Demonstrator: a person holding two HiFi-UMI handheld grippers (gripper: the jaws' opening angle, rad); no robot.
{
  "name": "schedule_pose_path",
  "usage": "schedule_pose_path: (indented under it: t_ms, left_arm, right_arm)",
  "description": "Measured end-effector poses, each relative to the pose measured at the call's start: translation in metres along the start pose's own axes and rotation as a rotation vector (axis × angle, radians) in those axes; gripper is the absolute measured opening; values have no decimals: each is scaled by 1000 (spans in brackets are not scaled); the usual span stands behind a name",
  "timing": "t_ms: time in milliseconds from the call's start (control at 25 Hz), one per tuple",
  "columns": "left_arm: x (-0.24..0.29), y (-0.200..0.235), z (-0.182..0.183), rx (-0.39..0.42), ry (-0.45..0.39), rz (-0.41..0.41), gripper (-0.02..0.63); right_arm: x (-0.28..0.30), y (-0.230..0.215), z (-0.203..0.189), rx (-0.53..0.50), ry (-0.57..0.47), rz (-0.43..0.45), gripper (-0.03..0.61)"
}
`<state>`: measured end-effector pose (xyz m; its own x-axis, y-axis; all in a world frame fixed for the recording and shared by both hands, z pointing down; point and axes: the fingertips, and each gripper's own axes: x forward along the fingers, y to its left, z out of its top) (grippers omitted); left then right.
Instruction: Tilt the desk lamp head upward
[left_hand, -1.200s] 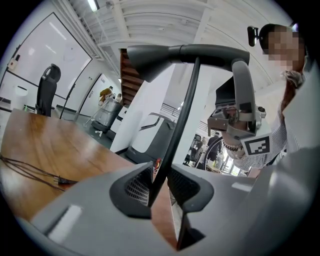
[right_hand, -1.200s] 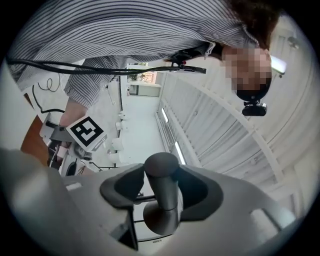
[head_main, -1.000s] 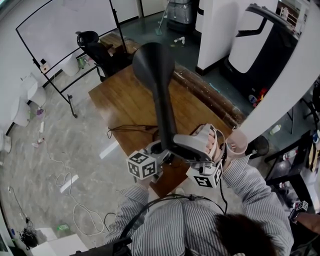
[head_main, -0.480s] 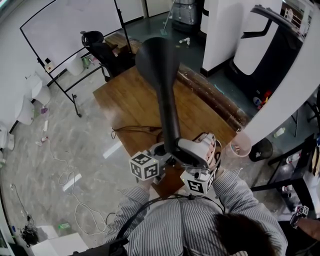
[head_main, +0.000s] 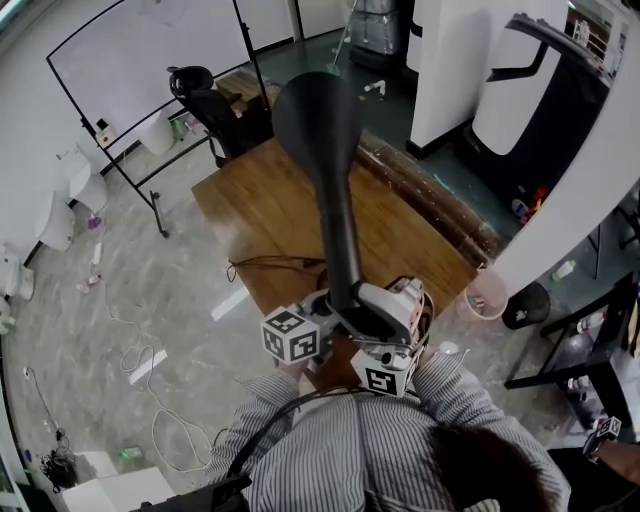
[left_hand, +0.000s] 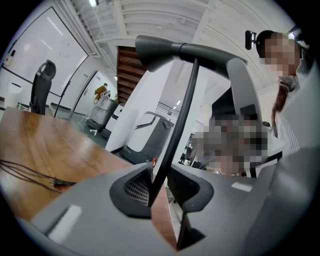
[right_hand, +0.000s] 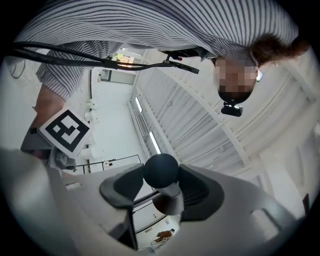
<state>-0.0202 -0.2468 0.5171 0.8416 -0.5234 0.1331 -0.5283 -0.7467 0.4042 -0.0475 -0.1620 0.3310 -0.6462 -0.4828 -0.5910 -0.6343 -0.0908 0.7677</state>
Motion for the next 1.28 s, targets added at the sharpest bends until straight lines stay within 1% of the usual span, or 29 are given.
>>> schedule_pose_path:
  t_ms: [400, 520, 720, 880, 1000, 1080, 1160, 1200, 1280]
  left_arm:
    - [-3, -1, 2, -5, -17, -7, 89]
    - [-2, -1, 1, -9, -17, -13, 89]
    - [-2, -1, 0, -9, -19, -16, 89]
    - [-1, 0, -1, -9, -12, -17, 89]
    - [-1, 0, 0, -13, -12, -19, 95]
    - [-1, 0, 1, -12, -15, -17, 97]
    - [0, 0, 0, -7, -17, -10, 98]
    - [0, 0, 0, -4, -18, -5, 98]
    - [-1, -1, 1, 5, -27, 7, 100]
  right_arm:
    - [-3, 7, -2, 41, 32, 14, 213]
    - [-5, 10, -4, 47, 38, 23, 235]
    - [-7, 14, -5, 56, 49, 29, 239]
    - [-8, 14, -6, 42, 60, 74, 242]
    - [-13, 15, -12, 20, 91, 119, 242]
    - [-13, 13, -11, 57, 87, 145, 241]
    - [-16, 11, -11, 125, 101, 173, 241]
    - [-18, 10, -12, 174, 110, 189, 241]
    - [-14, 2, -6, 314, 89, 231, 241]
